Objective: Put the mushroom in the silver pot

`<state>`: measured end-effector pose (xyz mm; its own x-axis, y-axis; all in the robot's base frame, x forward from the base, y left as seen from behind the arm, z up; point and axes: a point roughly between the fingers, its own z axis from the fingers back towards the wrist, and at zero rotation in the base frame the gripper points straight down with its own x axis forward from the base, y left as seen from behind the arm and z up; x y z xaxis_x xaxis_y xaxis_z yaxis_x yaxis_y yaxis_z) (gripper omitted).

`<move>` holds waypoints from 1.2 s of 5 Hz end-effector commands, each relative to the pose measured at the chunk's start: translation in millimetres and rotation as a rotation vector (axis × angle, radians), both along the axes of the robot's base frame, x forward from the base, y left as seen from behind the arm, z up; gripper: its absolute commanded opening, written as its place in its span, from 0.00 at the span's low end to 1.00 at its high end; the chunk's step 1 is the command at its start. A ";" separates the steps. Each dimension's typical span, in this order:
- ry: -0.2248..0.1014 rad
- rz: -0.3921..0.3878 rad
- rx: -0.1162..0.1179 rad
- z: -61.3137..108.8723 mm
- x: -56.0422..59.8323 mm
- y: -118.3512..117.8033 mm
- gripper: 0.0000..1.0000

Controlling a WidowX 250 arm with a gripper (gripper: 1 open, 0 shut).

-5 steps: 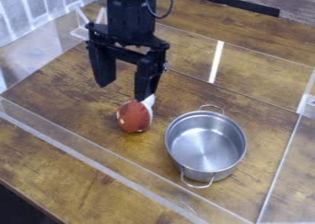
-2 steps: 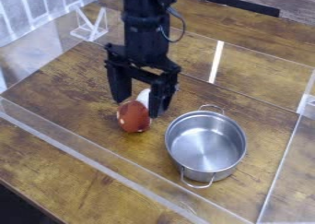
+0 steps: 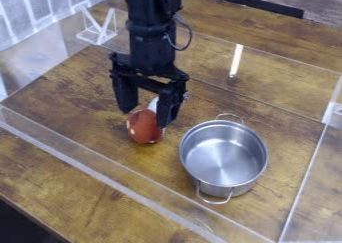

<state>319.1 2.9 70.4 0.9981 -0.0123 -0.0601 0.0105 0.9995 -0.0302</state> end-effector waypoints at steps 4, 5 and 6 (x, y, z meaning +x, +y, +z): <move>-0.062 0.214 -0.034 67.3 32.9 -2.7 0.00; -0.057 0.211 -0.018 50.1 27.4 -3.1 1.00; -0.048 0.145 -0.003 40.8 24.2 -4.5 1.00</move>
